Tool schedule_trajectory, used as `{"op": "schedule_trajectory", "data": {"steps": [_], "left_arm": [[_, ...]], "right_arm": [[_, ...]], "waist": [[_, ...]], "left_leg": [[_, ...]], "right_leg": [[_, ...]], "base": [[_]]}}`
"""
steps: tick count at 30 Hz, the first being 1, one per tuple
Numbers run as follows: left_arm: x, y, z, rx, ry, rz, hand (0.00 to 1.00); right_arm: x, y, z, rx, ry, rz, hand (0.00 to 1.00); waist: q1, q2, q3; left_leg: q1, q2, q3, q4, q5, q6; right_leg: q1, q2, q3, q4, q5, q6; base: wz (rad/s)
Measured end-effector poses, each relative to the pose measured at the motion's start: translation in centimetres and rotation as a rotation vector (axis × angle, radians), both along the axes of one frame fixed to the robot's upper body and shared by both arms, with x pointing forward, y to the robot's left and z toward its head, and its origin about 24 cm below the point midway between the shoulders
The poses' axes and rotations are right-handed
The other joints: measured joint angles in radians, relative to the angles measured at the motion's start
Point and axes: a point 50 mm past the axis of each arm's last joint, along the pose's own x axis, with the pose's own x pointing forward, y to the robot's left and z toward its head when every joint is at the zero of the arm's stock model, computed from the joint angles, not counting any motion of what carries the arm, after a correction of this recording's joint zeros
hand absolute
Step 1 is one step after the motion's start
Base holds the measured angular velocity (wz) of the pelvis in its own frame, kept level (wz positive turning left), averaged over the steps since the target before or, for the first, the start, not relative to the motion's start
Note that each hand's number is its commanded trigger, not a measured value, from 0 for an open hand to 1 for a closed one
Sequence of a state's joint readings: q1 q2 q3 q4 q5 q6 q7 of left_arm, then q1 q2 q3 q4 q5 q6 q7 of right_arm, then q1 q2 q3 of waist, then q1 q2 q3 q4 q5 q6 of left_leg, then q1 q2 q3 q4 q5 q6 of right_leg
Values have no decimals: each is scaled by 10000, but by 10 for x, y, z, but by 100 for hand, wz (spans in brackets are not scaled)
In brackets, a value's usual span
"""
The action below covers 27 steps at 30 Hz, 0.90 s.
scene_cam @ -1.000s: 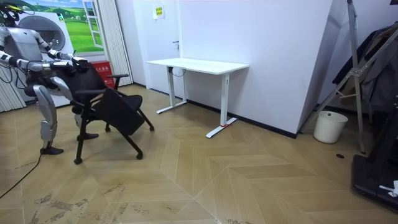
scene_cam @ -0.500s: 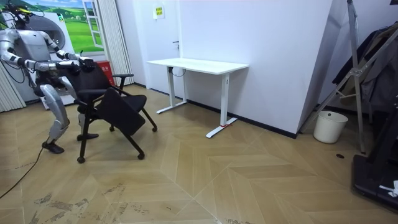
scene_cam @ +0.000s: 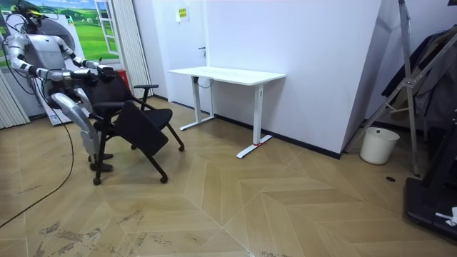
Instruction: Push chair
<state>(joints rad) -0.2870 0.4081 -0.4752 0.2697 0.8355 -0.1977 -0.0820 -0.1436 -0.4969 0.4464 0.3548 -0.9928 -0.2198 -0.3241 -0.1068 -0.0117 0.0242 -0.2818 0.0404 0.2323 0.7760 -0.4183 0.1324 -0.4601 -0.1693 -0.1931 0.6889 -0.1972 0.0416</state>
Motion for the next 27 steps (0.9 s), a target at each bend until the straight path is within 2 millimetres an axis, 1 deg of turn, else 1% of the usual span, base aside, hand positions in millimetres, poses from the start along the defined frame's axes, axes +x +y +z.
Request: {"op": "schedule_trajectory", "data": {"steps": [1,2,3,4,5,6,7,8,9,10,11,12,13,14,15,16,17,18,20,21,22,23,24,25,26,27], "left_arm": [[0,0,0,0,-13,4,100],[0,0,0,-12,-16,22,100],[0,0,0,-35,-48,51,100],[1,0,1,-48,-112,44,100],[2,0,2,-53,-148,30,100],[3,-1,3,-69,-192,31,100],[3,-1,3,-63,-207,66,100],[3,-1,3,-71,-222,67,100],[3,-1,3,-89,-269,84,100],[3,0,3,-105,-300,87,100],[3,0,3,-108,-308,85,100],[4,-1,4,-118,-350,78,100],[6,-2,6,-107,-440,36,100],[7,-2,7,-84,-469,10,100],[10,-5,9,-24,-538,-86,100],[12,-7,9,-18,-523,-75,100],[12,-7,9,-45,-524,-68,100],[13,-8,10,-61,-527,-73,100],[17,-8,13,-87,-650,-27,100],[19,-8,14,-101,-726,61,100],[21,-10,16,-108,-840,40,100],[22,-11,17,-116,-878,43,100],[22,-12,17,-129,-874,113,100],[21,-13,14,-132,-794,146,100],[20,-14,13,-145,-735,145,100],[18,-15,11,-178,-650,128,100]], "right_arm": [[0,0,1,7,-46,11,100],[1,0,2,-6,-65,11,100],[2,0,2,-17,-94,17,100],[2,0,3,-16,-128,20,100],[3,0,4,-16,-158,14,100],[4,-1,6,-49,-224,3,100],[5,0,6,-94,-247,9,100],[5,0,7,-95,-260,6,100],[5,0,7,-96,-268,0,100],[5,0,7,-111,-277,5,100],[5,-1,7,-117,-278,6,100],[6,-1,8,-108,-324,-25,100],[7,-2,10,-106,-374,-78,100],[7,-2,10,-106,-384,-108,100],[8,-4,11,-120,-403,-195,100],[9,-5,11,-143,-385,-257,100],[9,-5,12,-145,-410,-260,100],[10,-6,13,-186,-461,-261,100],[13,-5,17,-209,-591,-288,100],[16,-5,19,-237,-671,-296,100],[17,-3,20,-190,-745,-310,100],[18,-4,21,-189,-783,-347,100],[18,-4,21,-207,-791,-390,100],[16,-4,19,-225,-727,-411,100],[15,-5,17,-236,-698,-421,100],[12,-6,16,-252,-666,-420,100]], "waist": [[-18,-34,-21],[-2,-34,-24],[-13,-24,-46],[-110,-54,-73],[-118,-56,-73],[-105,-47,-67],[-89,8,-72],[-105,-9,-87],[-97,-31,-64],[-100,-11,-29],[-96,-10,-30],[-145,54,-57],[-248,88,-48],[-277,102,-40],[-327,93,-32],[-302,71,-17],[-310,37,3],[-334,37,-3],[-336,-11,26],[-367,-25,41],[-528,-15,40],[-583,-14,40],[-555,-21,44],[-589,-30,55],[-637,-32,60],[-662,-29,59]], "left_leg": [[89,-10,-4,65,-96,-80],[127,-9,-20,72,-134,-115],[148,-16,-181,70,-182,-198],[173,14,-296,41,-238,-299],[185,40,-333,32,-274,-361],[257,138,-350,26,-367,-473],[340,194,-455,-22,-445,-593],[407,204,-487,-78,-471,-645],[622,257,-505,-233,-508,-753],[800,399,-497,-291,-558,-933],[862,448,-500,-306,-604,-1008],[928,596,-610,-246,-658,-1080],[923,763,-695,-101,-739,-1230],[910,872,-709,-7,-755,-1271],[825,1005,-664,273,-682,-1394],[808,1100,-604,476,-538,-1561],[834,1129,-535,513,-469,-1591],[860,1228,-389,522,-382,-1596],[824,1268,-362,580,-179,-1656],[644,1414,-152,851,29,-1660],[207,1526,-131,1070,70,-1660],[-95,1566,-112,1082,75,-1647],[-637,1563,-80,937,96,-1642],[-1062,1561,94,406,334,-1567],[-1228,1561,293,25,579,-1493],[-1447,1556,655,-725,1294,-1267]], "right_leg": [[72,45,-13,-296,61,-49],[98,86,19,-313,160,-134],[162,132,-13,-329,193,-175],[205,186,-73,-344,197,-191],[210,225,-79,-337,213,-239],[244,402,0,-336,200,-389],[318,548,4,-336,138,-489],[356,574,-21,-333,124,-514],[505,630,-60,-321,33,-663],[715,706,-167,-304,-22,-778],[823,708,-251,-253,-73,-874],[953,745,-497,-170,-252,-1026],[1069,805,-715,-62,-528,-1090],[1128,874,-764,-25,-655,-1087],[1231,861,-938,96,-902,-1135],[1358,839,-1038,156,-1110,-1180],[1406,813,-1055,202,-1185,-1242],[1493,810,-1124,226,-1304,-1287],[1567,803,-1174,226,-1427,-1382],[1635,792,-1252,188,-1532,-1463],[1720,736,-1484,156,-1685,-1563],[1758,724,-1589,144,-1764,-1596],[1933,628,-1840,129,-1816,-1634],[2191,636,-1942,57,-1920,-1633],[2350,630,-2015,23,-1985,-1614],[2614,587,-2242,8,-2151,-1563]], "base": [[-5],[0],[13],[18],[10],[0],[-4],[0],[7],[6],[10],[23],[35],[49],[42],[32],[22],[18],[15],[32],[42],[38],[15],[11],[15],[0]]}}
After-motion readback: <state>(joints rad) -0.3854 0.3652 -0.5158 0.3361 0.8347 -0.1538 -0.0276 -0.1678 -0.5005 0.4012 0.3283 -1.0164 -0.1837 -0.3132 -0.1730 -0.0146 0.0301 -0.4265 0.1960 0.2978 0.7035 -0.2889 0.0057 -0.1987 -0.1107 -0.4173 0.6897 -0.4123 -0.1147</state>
